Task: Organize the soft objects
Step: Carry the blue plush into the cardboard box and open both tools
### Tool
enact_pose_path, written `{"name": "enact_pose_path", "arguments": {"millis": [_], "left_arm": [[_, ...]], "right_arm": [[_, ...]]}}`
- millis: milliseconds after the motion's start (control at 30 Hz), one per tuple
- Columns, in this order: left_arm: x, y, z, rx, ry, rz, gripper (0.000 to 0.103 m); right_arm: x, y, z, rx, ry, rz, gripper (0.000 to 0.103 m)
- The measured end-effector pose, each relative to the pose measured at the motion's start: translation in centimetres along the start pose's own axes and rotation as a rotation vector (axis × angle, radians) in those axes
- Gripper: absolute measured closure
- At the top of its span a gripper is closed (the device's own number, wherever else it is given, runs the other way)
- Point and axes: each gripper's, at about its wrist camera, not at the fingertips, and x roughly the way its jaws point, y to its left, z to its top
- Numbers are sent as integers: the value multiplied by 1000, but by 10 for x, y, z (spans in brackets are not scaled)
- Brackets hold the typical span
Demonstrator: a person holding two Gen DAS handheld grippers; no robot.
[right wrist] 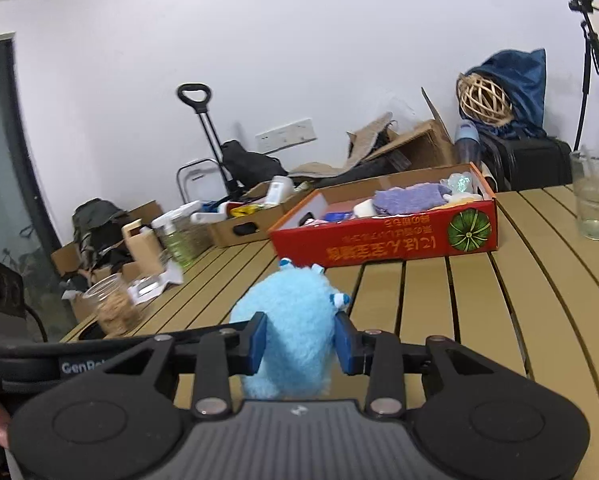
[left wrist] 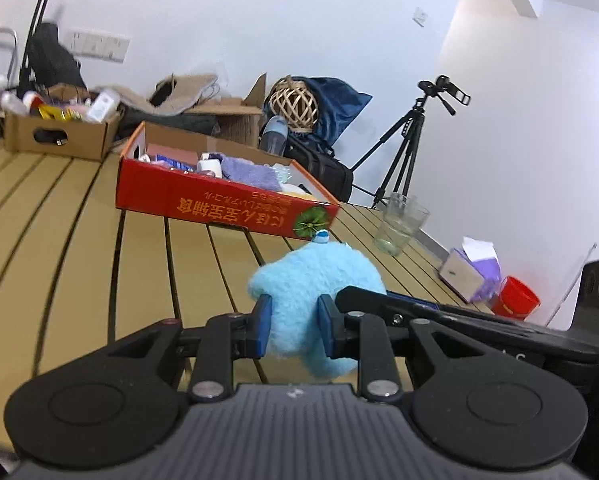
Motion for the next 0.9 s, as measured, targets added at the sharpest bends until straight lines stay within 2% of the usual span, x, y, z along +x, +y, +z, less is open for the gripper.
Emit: {"name": "enact_pose_path", "arguments": {"millis": [267, 467, 600, 700, 767, 900], "left_arm": [[-47, -29, -10, 33, -62, -9, 78], [-37, -35, 2, 68, -87, -4, 78], [-3, -27, 34, 85, -94, -19, 78], [42, -10, 75, 80, -80, -45, 78], [82, 5, 105, 80, -46, -47, 79], [164, 43, 151, 9, 51, -33, 85]], "right_arm": [[-56, 23, -8, -10, -58, 13, 68], [-61, 22, 1, -22, -79, 2, 68], [-38, 9, 35, -67, -92, -14, 69], [-4, -8, 77, -110, -108, -27, 71], [26, -26, 106, -91, -90, -15, 74], [102, -67, 155, -9, -35, 2, 81]]}}
